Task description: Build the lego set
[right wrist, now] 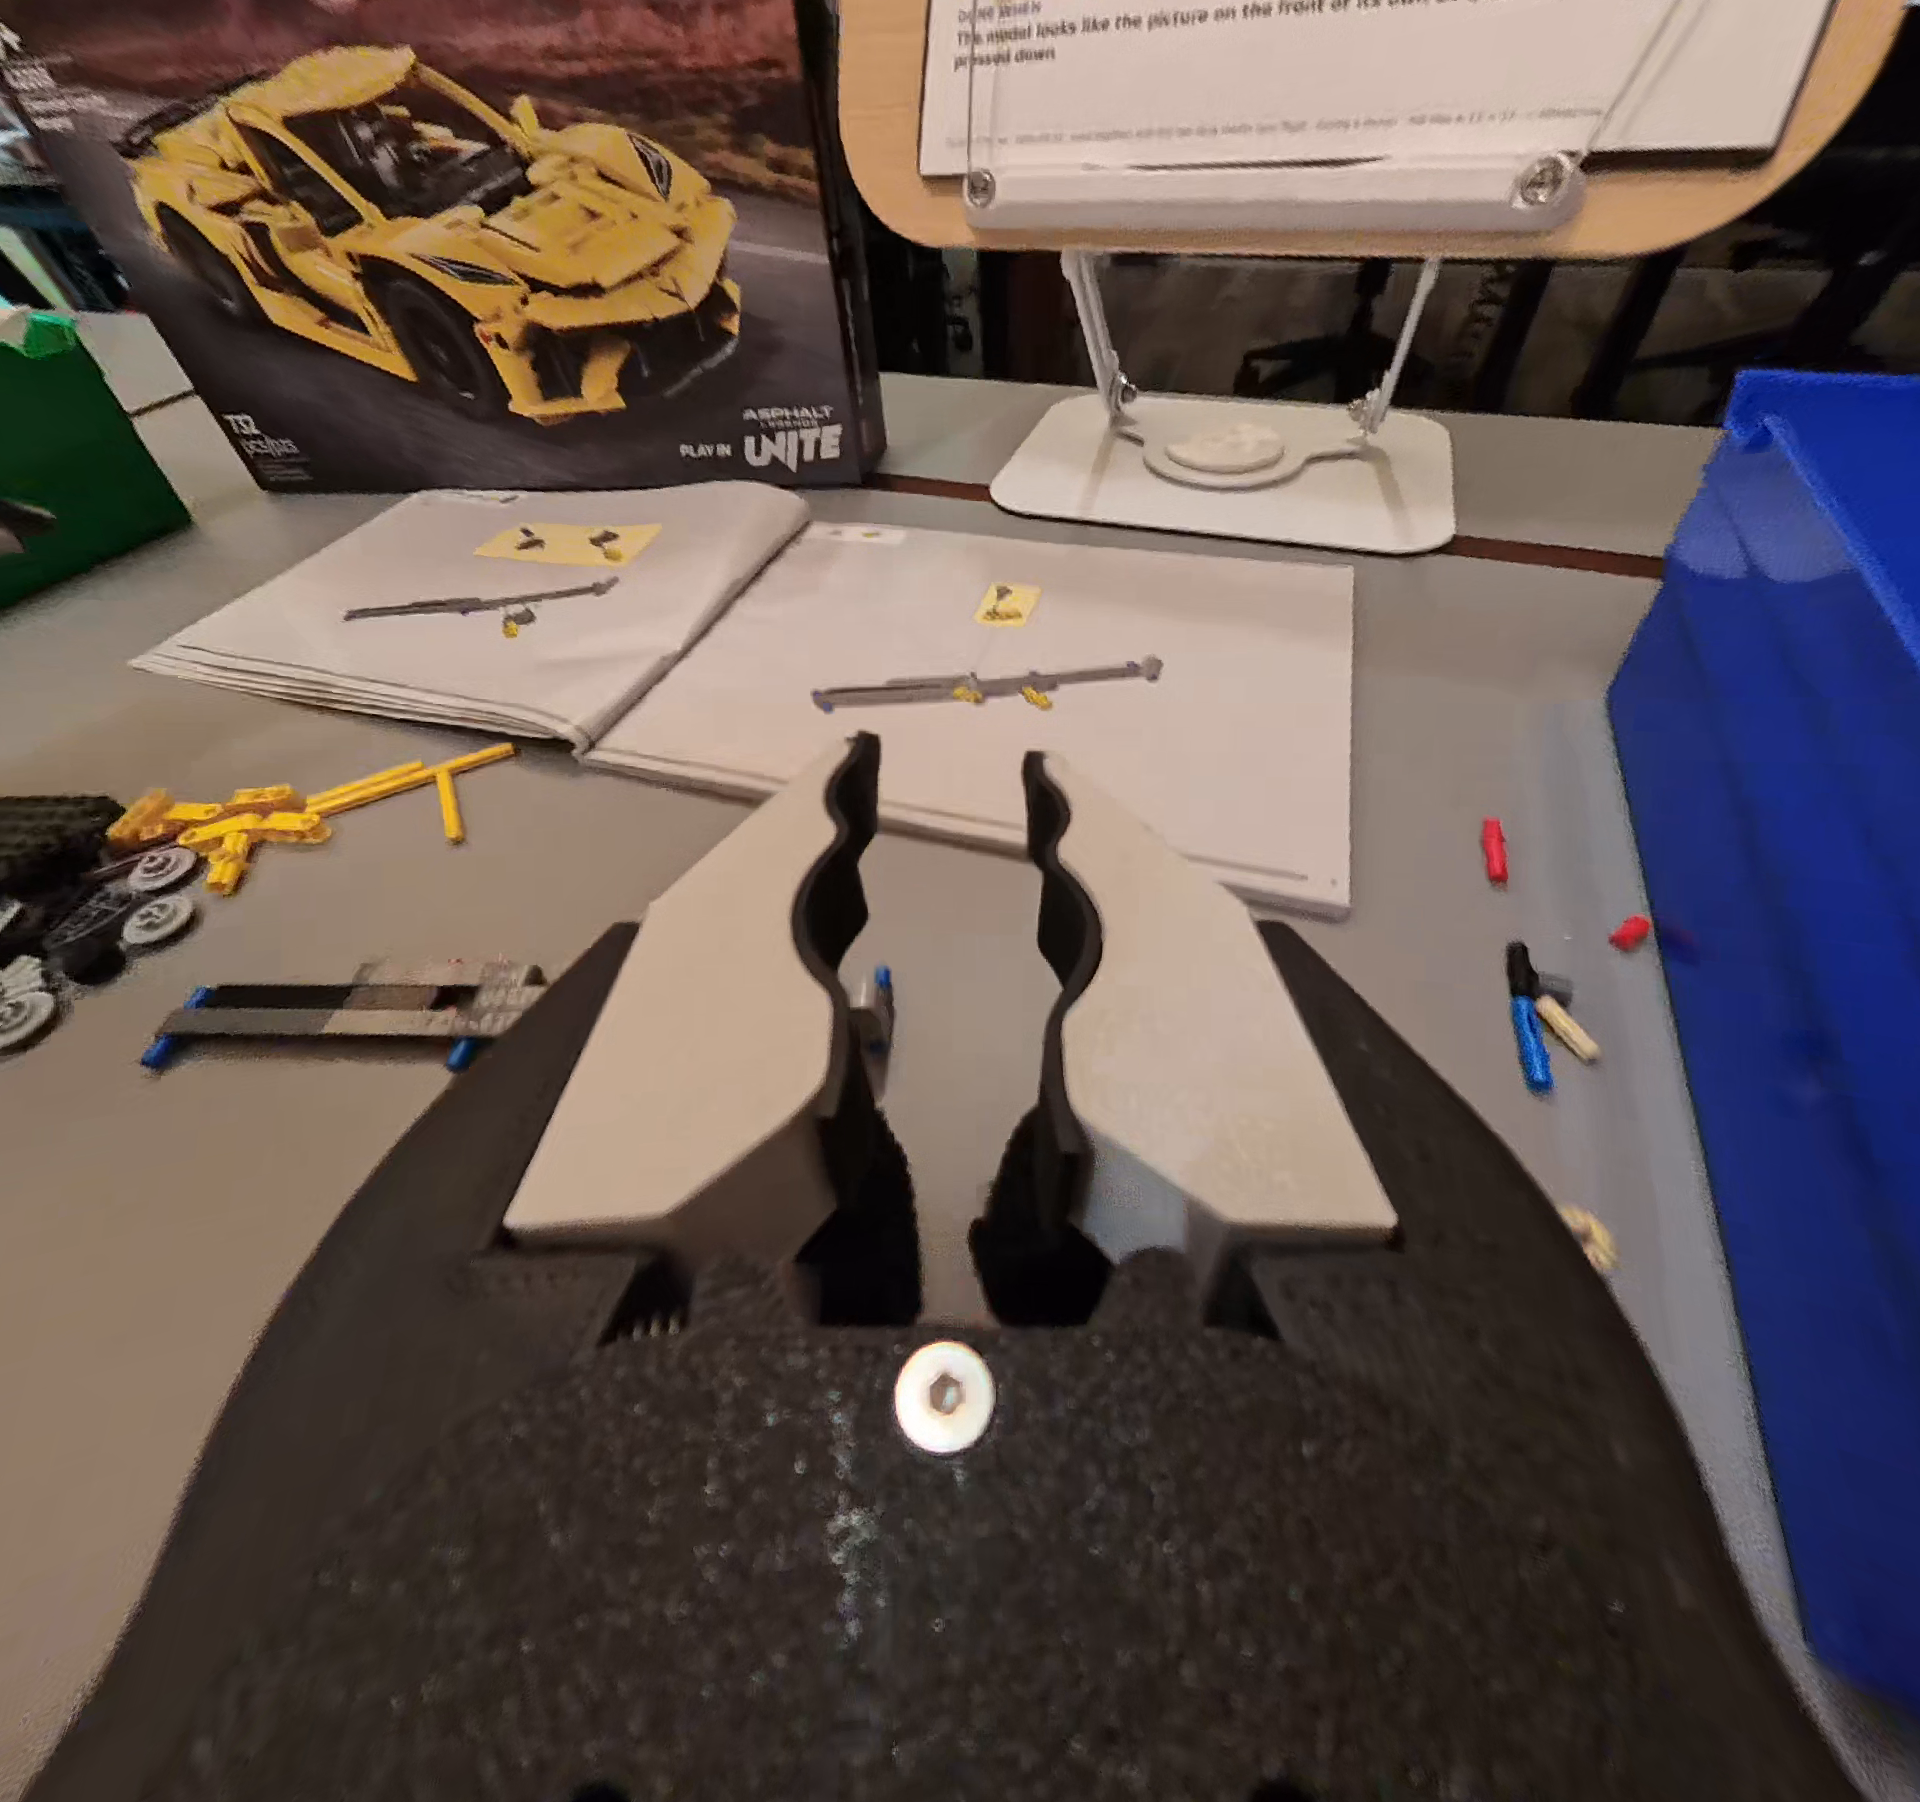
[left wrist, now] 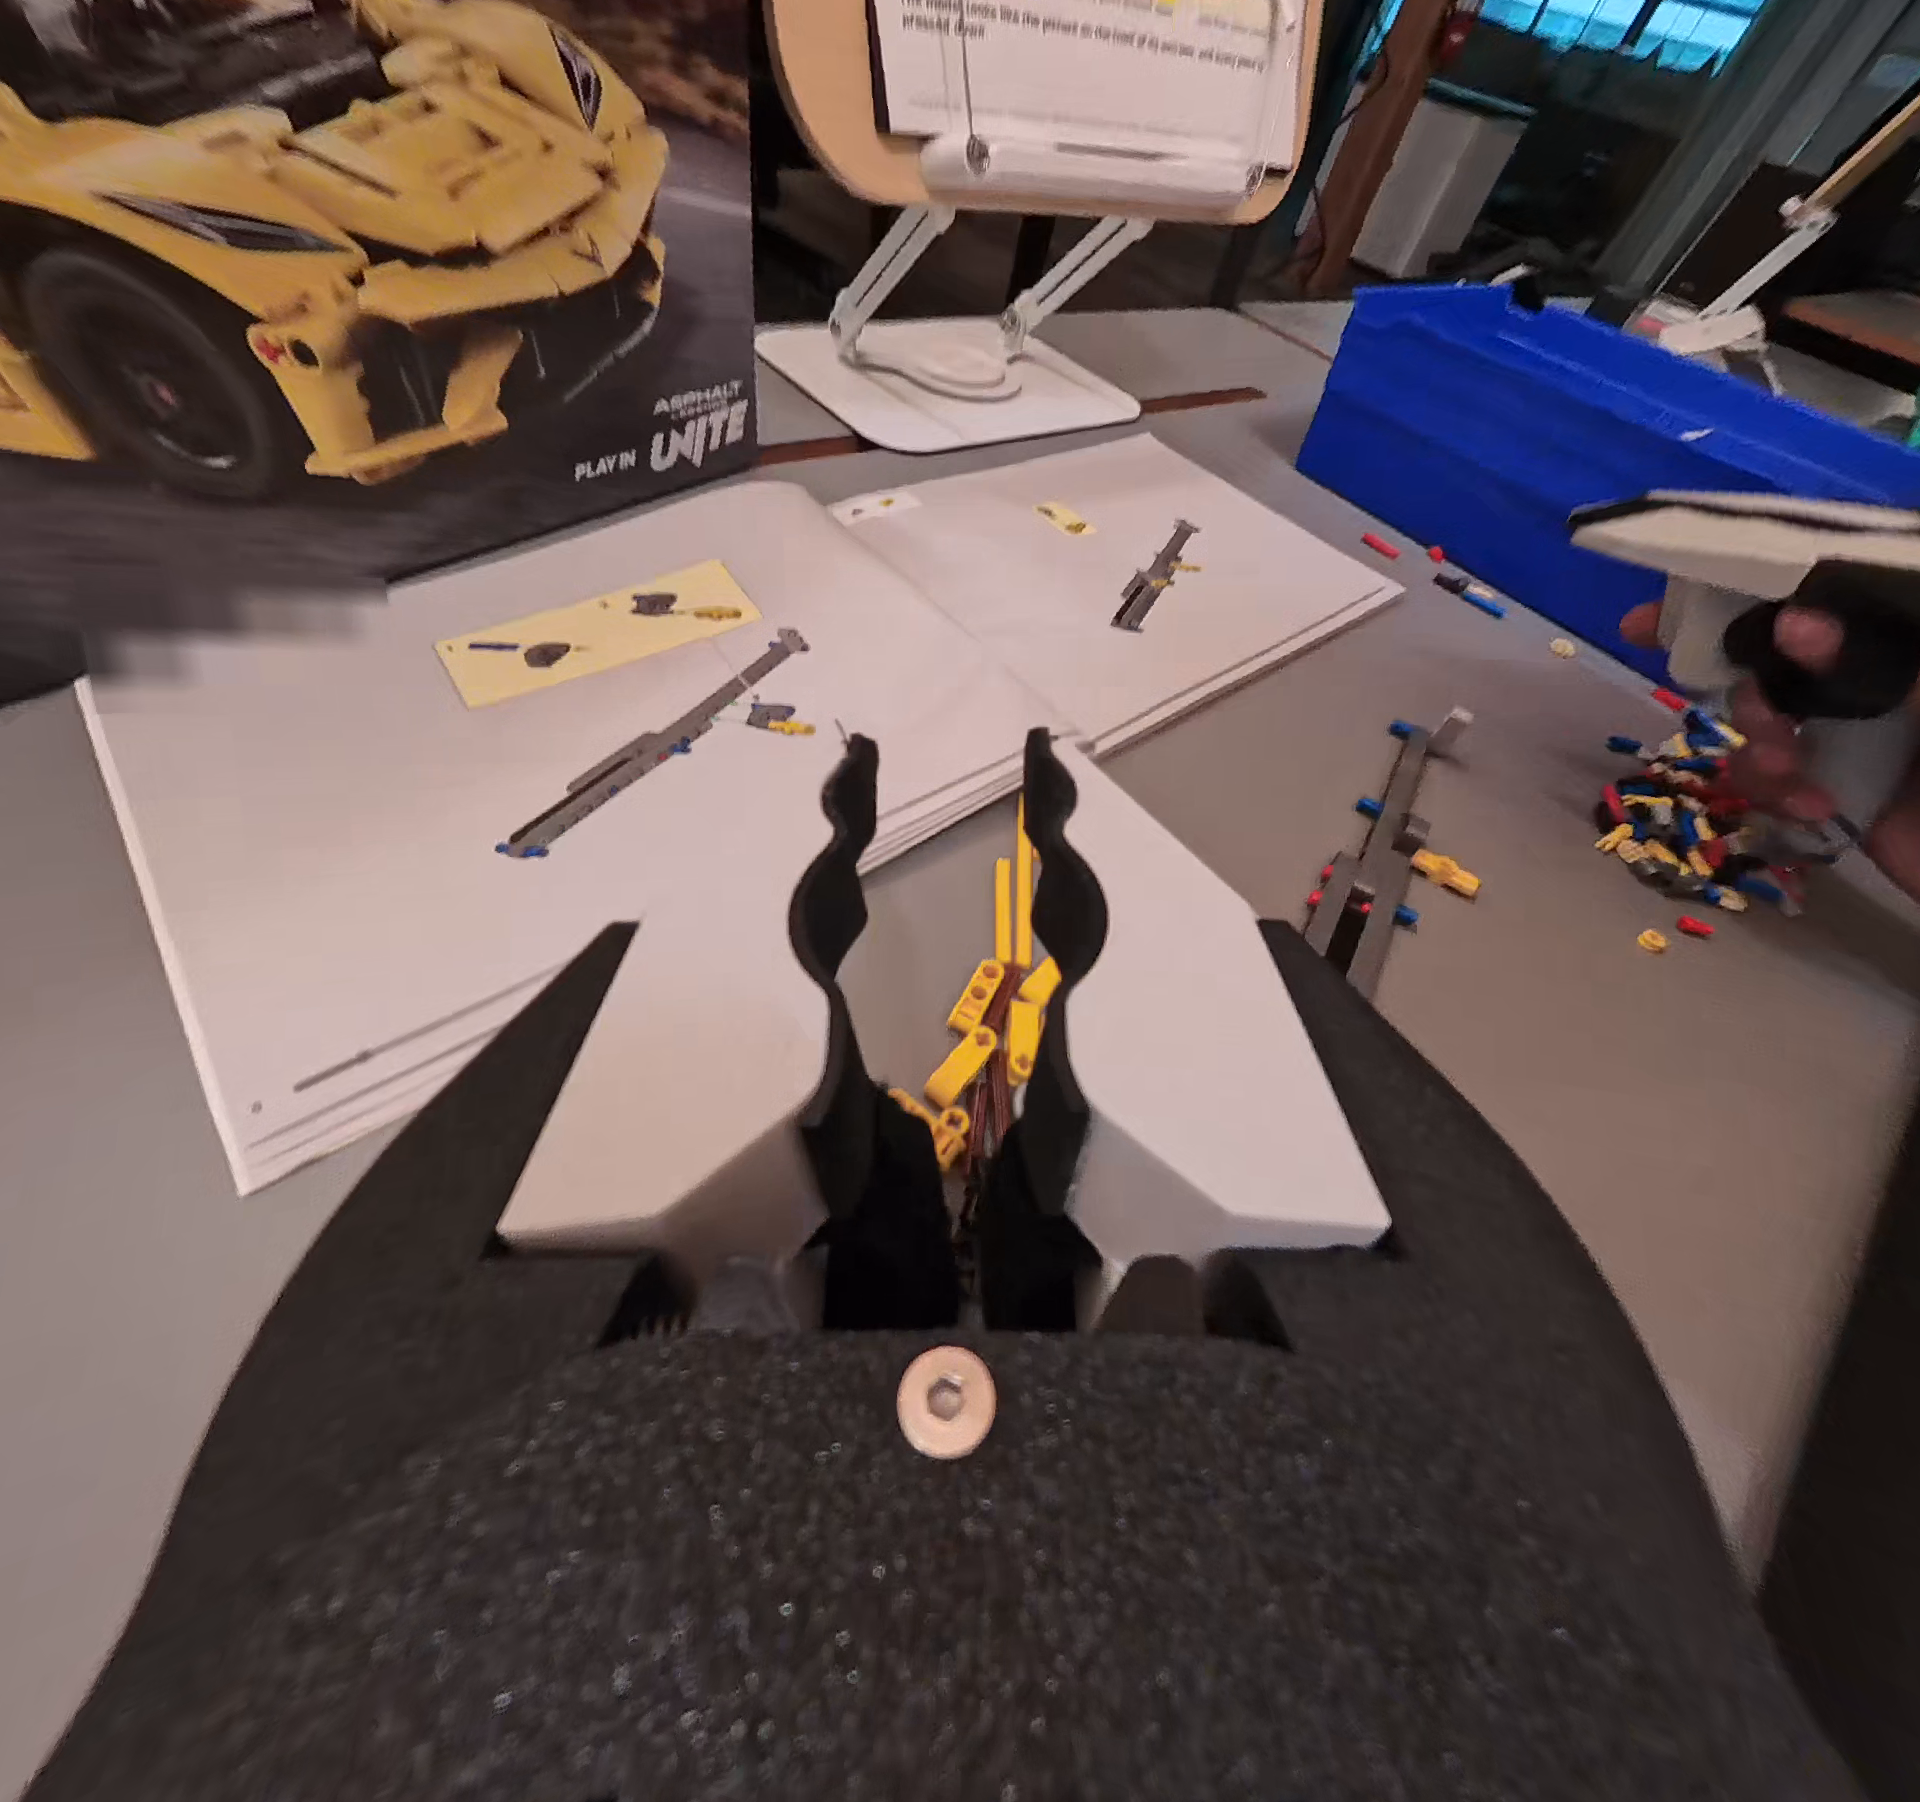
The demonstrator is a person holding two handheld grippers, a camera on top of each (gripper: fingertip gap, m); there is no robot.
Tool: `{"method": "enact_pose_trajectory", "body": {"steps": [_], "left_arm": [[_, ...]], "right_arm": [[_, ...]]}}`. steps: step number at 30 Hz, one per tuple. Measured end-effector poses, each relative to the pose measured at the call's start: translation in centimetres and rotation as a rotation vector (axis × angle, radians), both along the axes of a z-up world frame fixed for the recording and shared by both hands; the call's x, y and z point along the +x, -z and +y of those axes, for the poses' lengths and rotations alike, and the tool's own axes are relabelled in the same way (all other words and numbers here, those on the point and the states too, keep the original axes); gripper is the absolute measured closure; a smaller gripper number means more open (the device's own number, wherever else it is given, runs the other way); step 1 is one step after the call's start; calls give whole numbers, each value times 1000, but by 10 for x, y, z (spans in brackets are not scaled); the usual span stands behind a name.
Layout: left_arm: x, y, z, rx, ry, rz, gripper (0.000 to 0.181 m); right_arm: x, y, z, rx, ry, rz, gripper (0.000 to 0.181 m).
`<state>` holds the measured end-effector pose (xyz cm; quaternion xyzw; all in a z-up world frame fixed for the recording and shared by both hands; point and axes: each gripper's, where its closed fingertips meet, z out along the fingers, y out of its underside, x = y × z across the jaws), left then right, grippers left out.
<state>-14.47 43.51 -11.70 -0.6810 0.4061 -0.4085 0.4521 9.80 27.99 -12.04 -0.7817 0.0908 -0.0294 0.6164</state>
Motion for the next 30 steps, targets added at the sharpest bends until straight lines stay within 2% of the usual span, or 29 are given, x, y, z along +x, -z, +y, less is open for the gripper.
{"method": "enact_pose_trajectory", "body": {"steps": [2, 8, 16, 30], "left_arm": [[0, 7, -2, 9, -1, 31, 155], [7, 5, -9, 103, 15, 45, 159], [12, 6, -18, 36, 62, 14, 160], [13, 12, -15, 77, 47, 68, 161]], "right_arm": [[0, 2, 5, -19, -18, -32, 154], [-4, 16, 1, -65, -41, -66, 159], [-4, 23, -3, -96, -51, -37, 159], [-9, 23, -2, -90, -73, -41, 161]]}}
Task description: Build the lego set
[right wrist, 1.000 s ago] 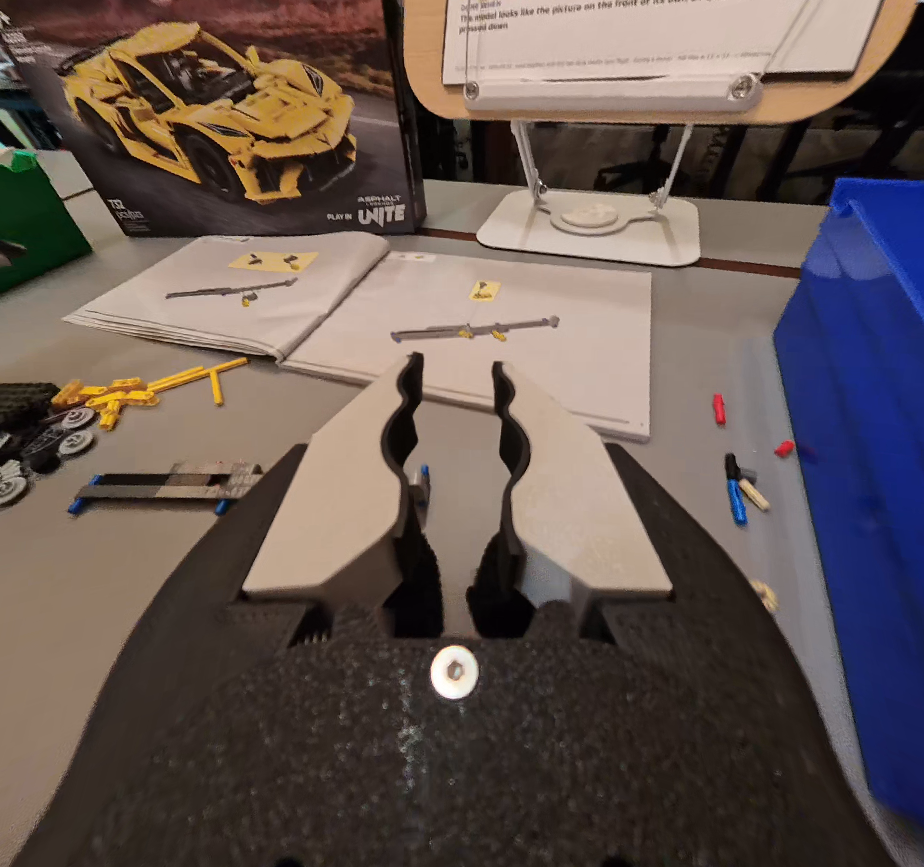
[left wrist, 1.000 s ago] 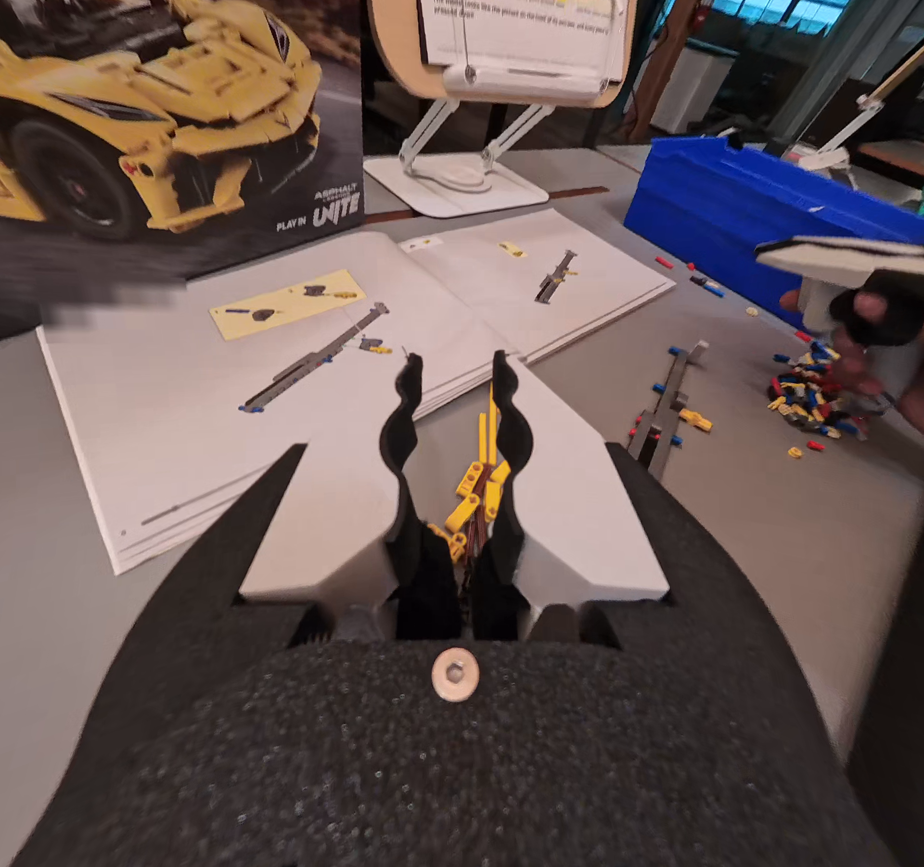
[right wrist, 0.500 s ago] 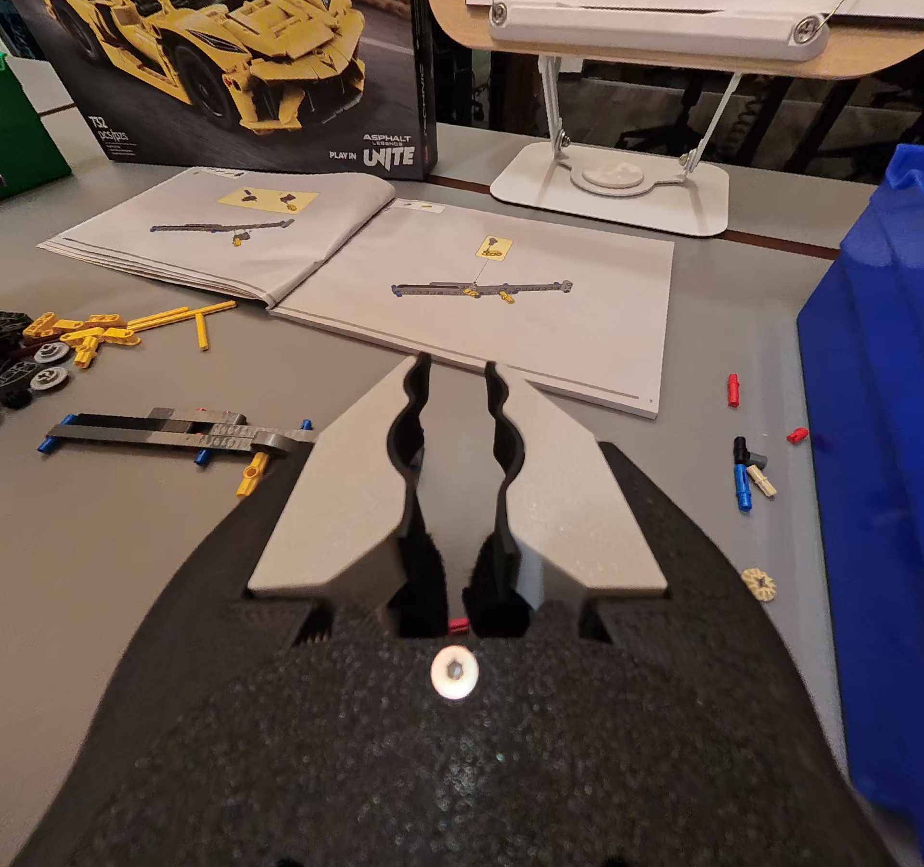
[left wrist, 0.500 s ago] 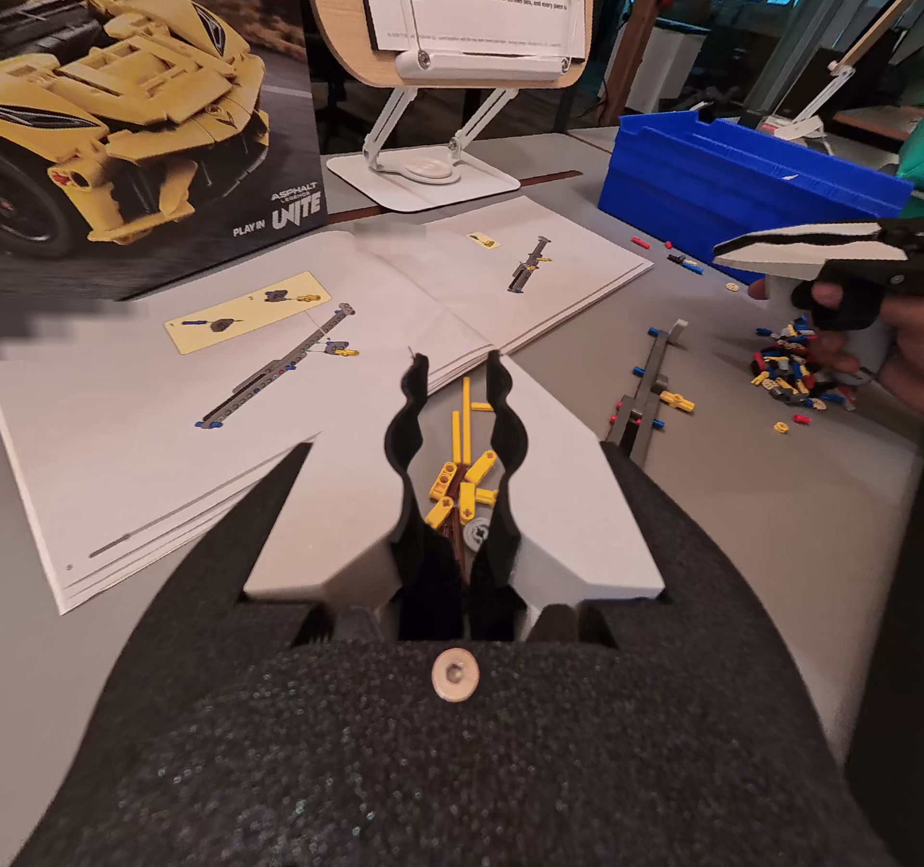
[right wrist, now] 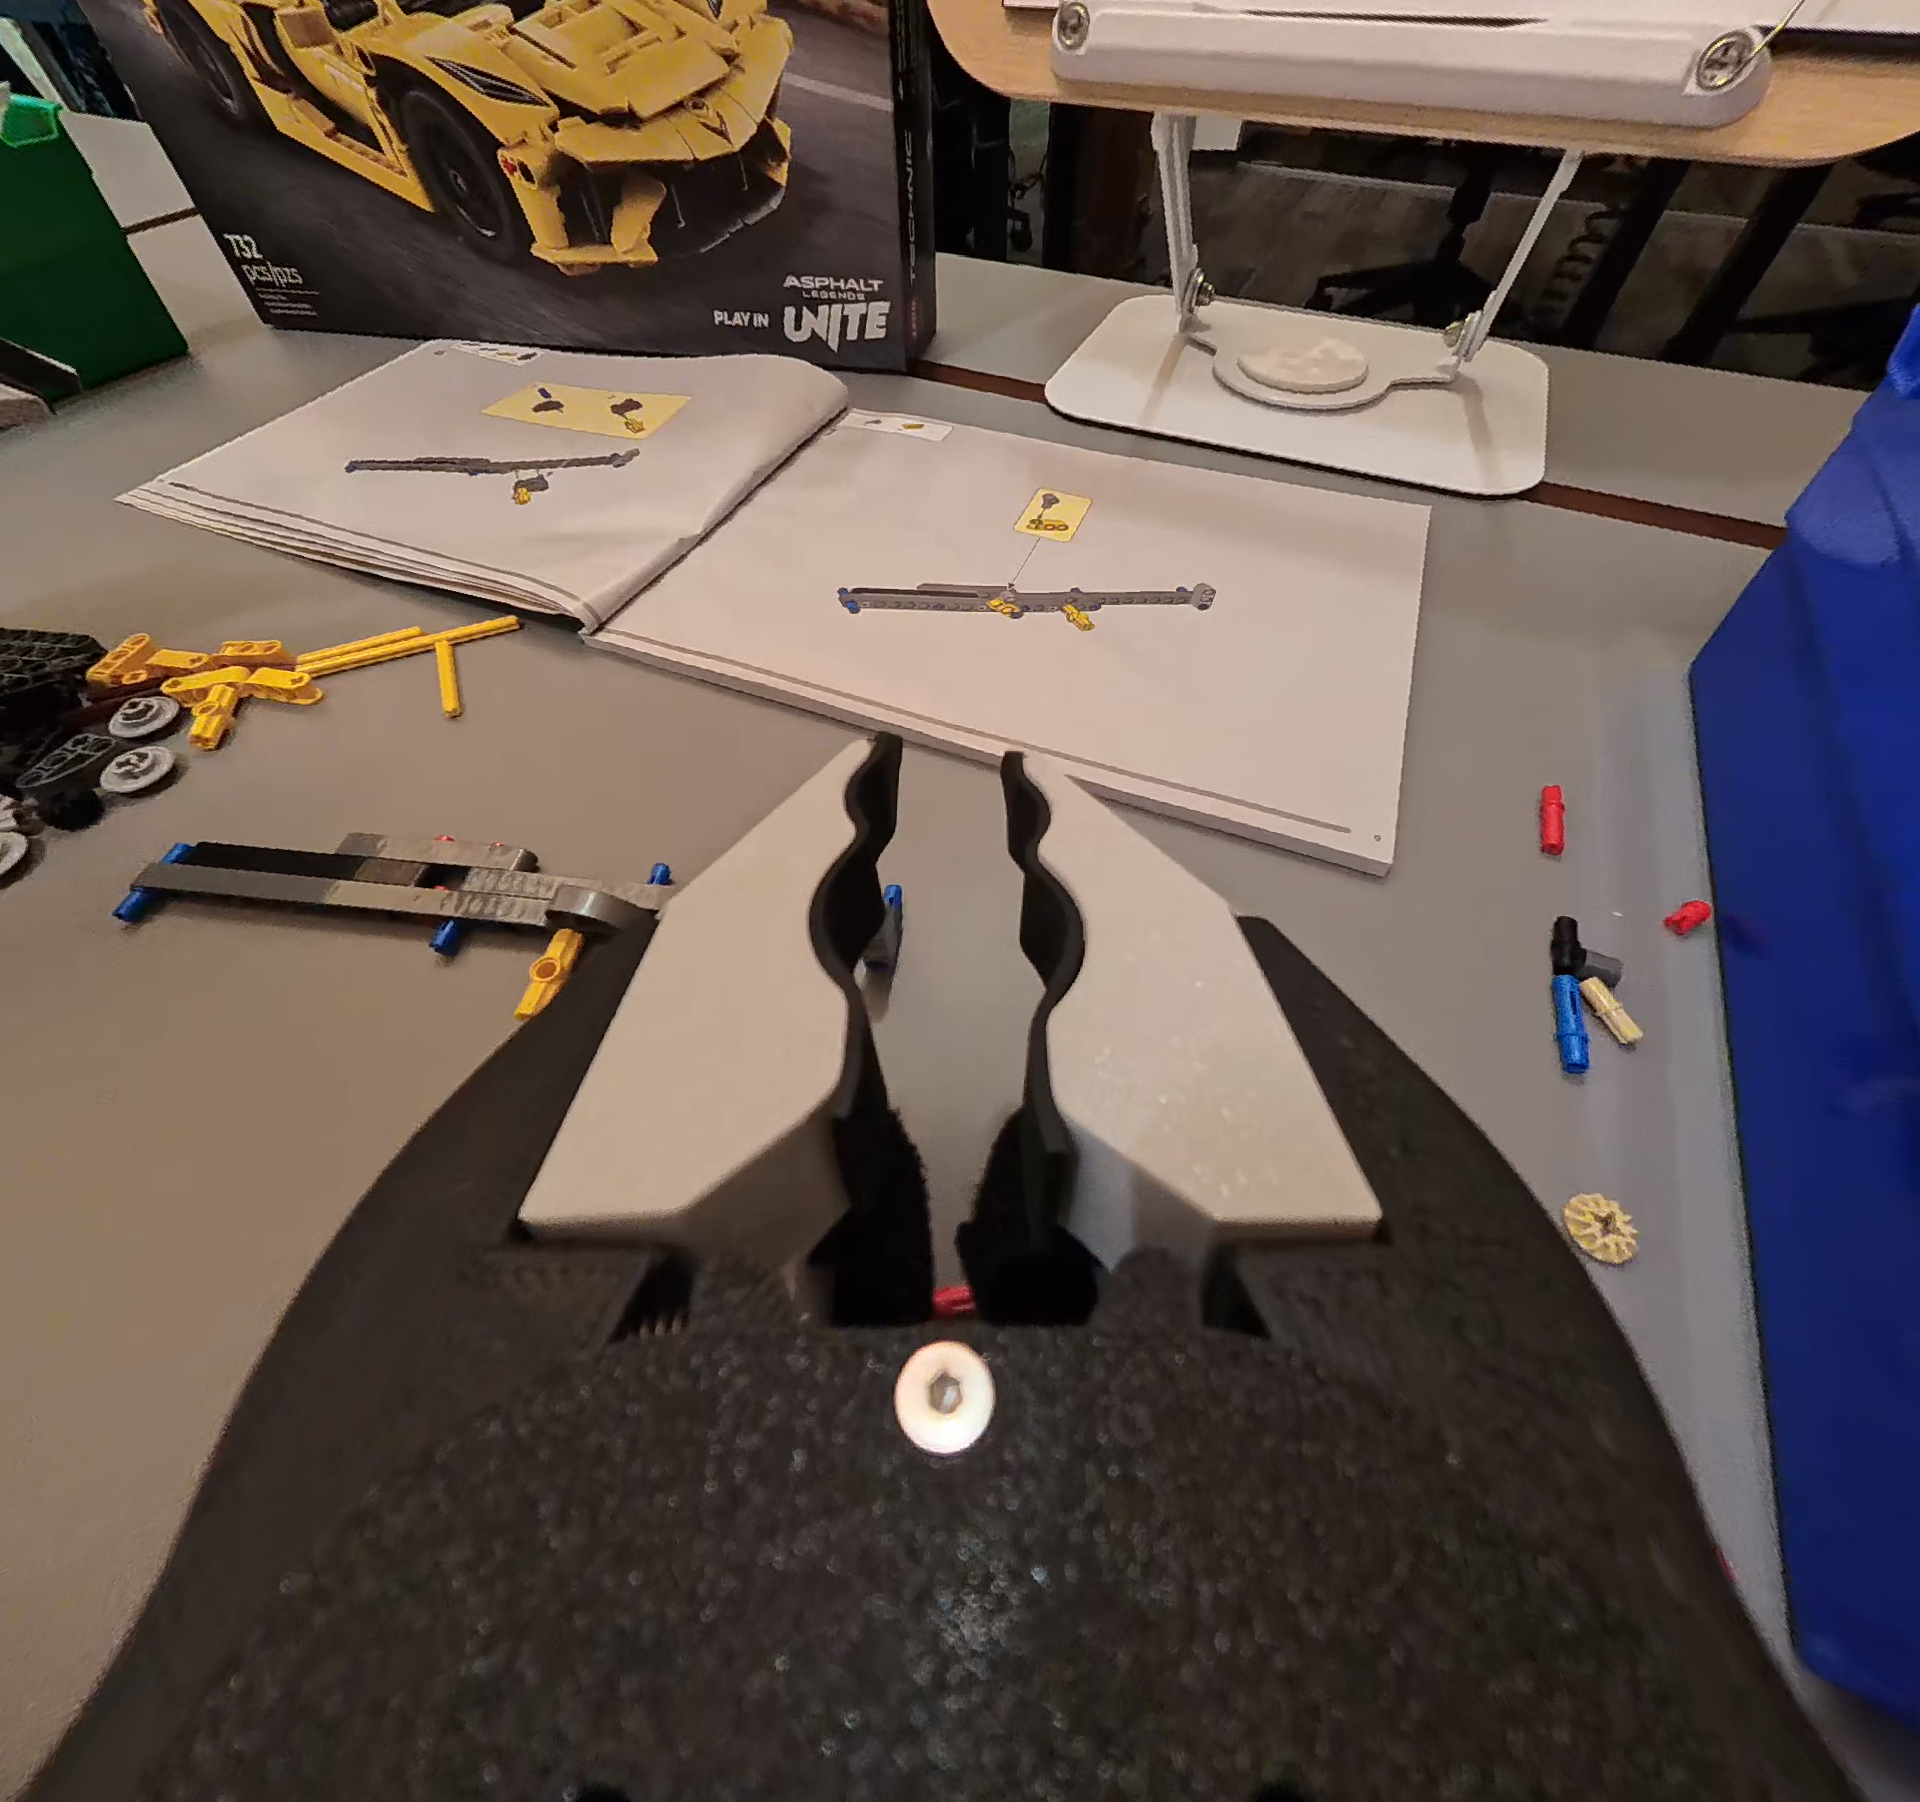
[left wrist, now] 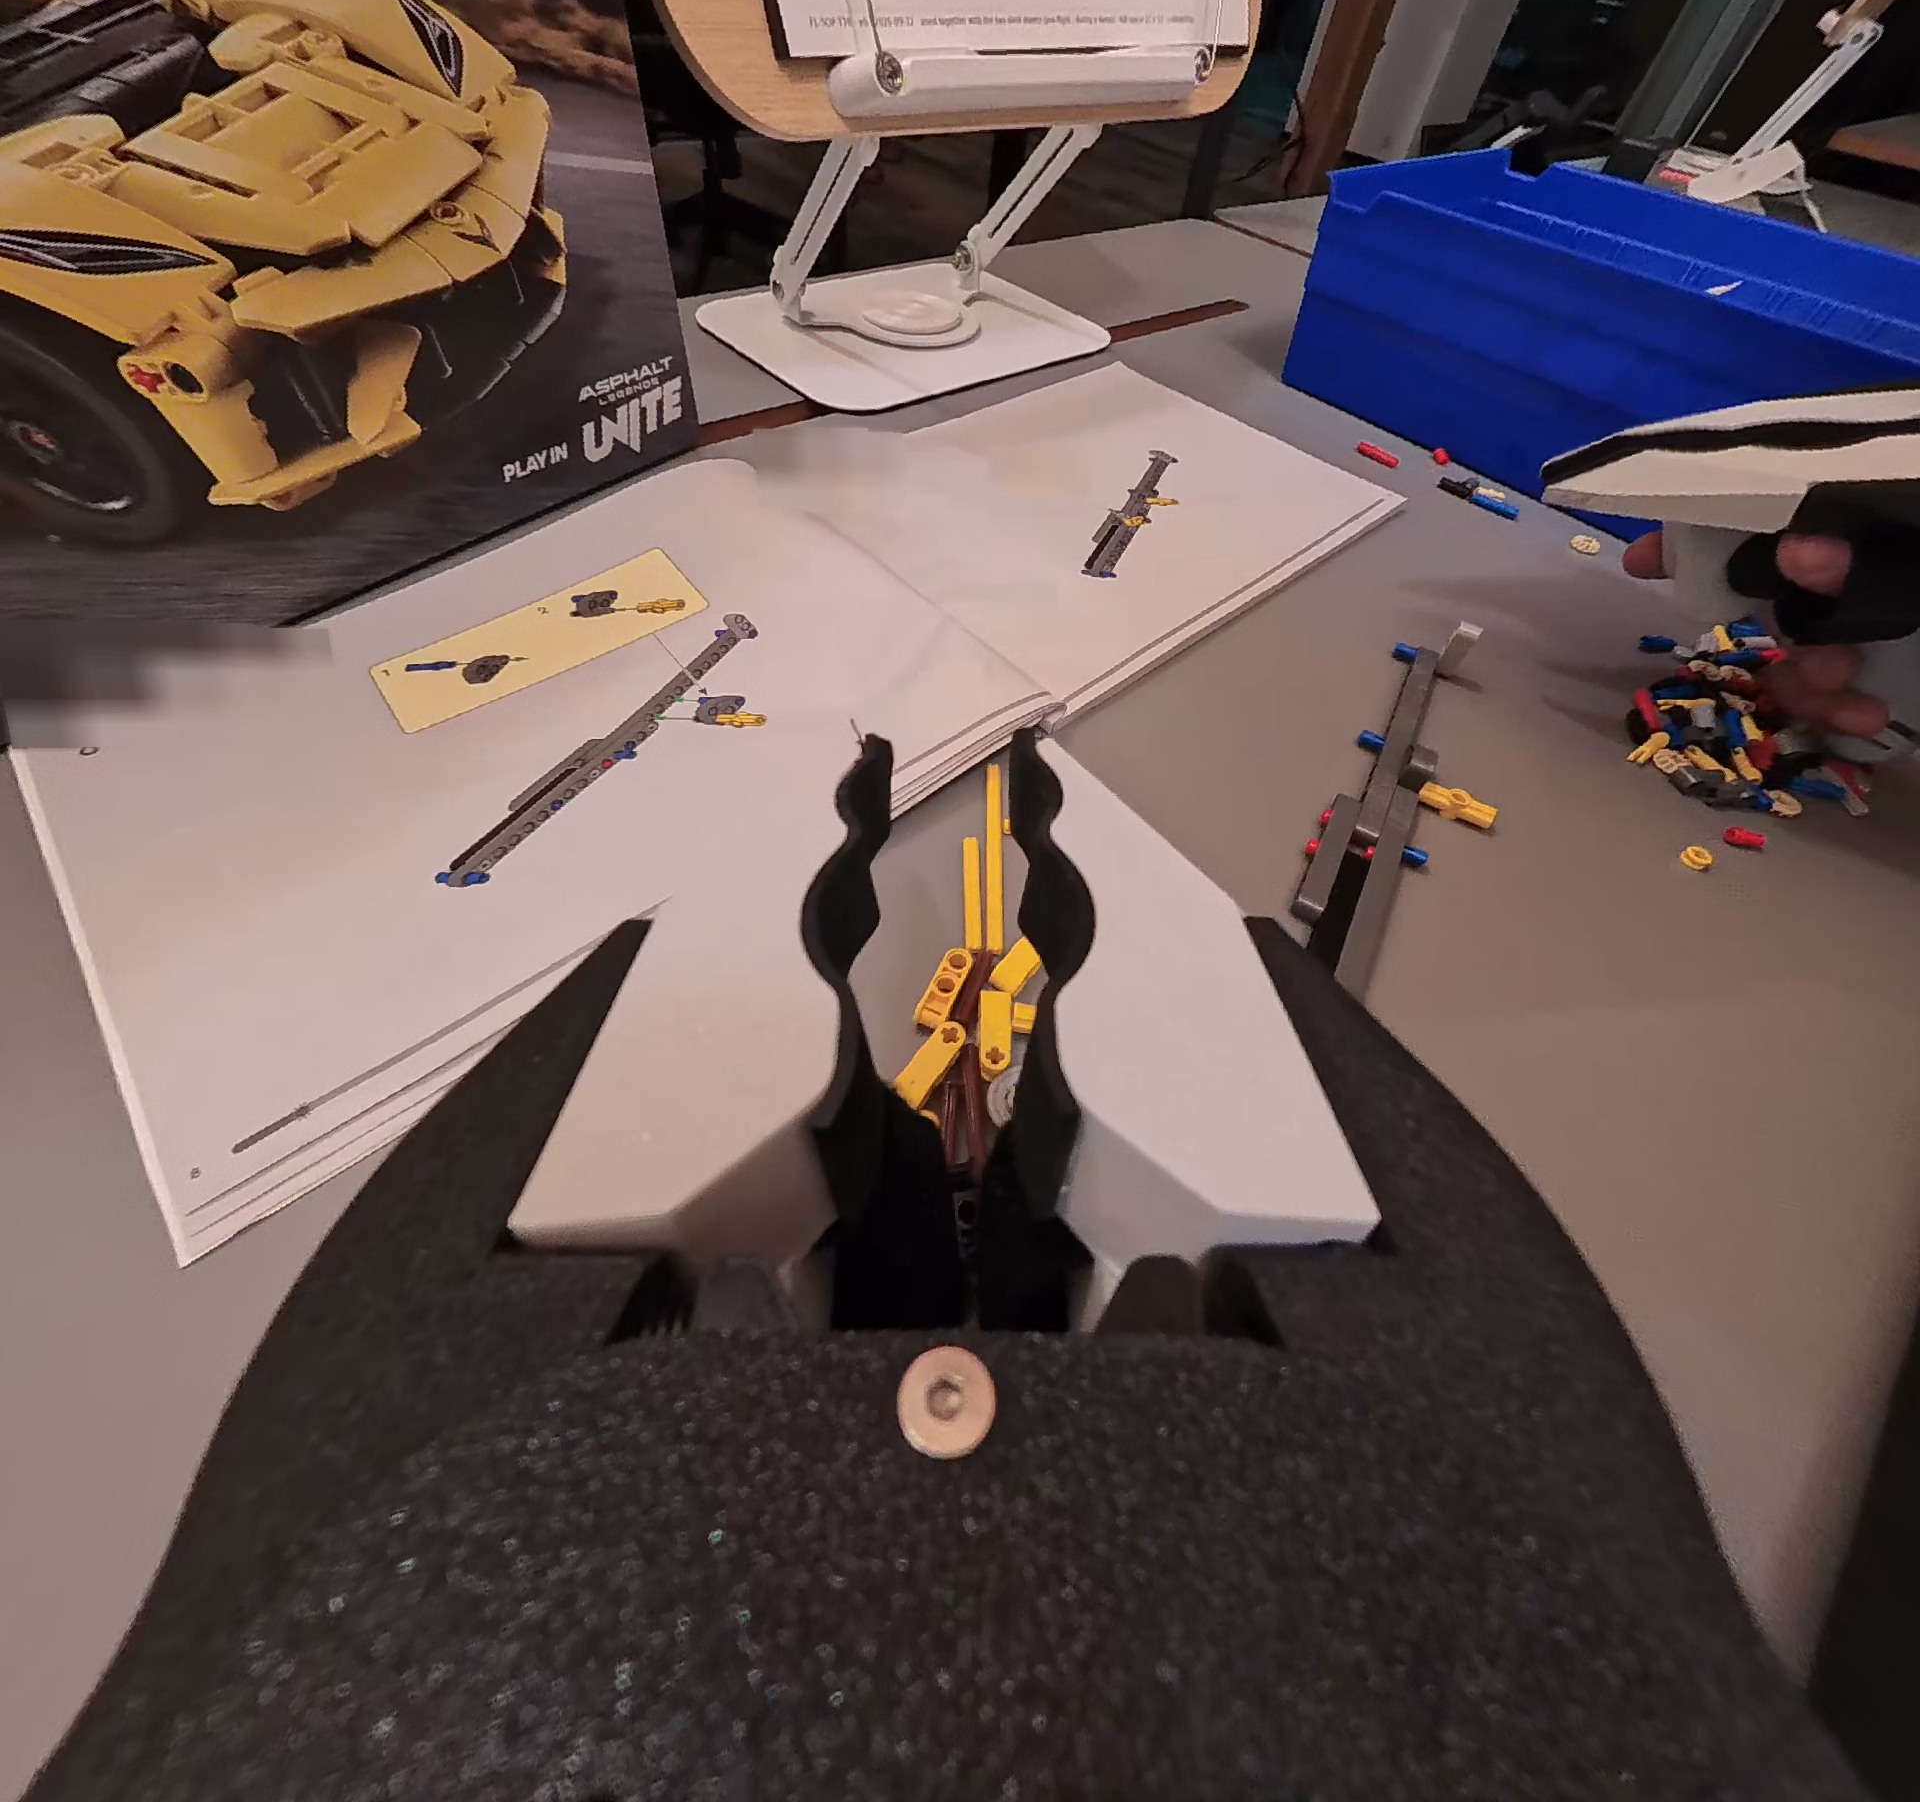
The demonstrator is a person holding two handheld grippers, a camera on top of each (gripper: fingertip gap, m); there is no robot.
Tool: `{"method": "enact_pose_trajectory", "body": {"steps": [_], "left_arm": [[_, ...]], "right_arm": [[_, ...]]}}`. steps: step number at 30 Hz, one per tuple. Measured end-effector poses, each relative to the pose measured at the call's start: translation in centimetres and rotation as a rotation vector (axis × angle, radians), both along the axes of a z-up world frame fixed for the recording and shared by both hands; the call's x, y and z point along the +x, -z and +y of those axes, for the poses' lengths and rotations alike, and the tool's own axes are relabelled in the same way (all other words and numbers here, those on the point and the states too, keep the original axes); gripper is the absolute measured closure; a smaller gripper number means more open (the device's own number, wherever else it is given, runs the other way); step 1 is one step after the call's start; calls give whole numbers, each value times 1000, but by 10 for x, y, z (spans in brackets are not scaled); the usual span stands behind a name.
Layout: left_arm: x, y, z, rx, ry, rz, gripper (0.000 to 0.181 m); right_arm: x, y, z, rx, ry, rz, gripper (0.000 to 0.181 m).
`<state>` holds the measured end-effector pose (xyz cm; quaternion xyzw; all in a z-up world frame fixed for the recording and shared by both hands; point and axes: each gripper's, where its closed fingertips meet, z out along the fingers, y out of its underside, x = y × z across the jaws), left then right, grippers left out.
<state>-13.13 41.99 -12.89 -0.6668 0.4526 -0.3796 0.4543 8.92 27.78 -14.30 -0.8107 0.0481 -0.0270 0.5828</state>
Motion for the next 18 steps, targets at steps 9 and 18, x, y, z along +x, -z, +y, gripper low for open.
{"method": "enact_pose_trajectory", "body": {"steps": [9, 18], "left_arm": [[-3, 16, 5, -18, 8, 102, 160], [-7, 33, -3, 99, 237, 361, 159]], "right_arm": [[-2, -1, -1, 7, -7, 15, 162], [-5, 1, -3, 1, -23, 21, 163]]}}
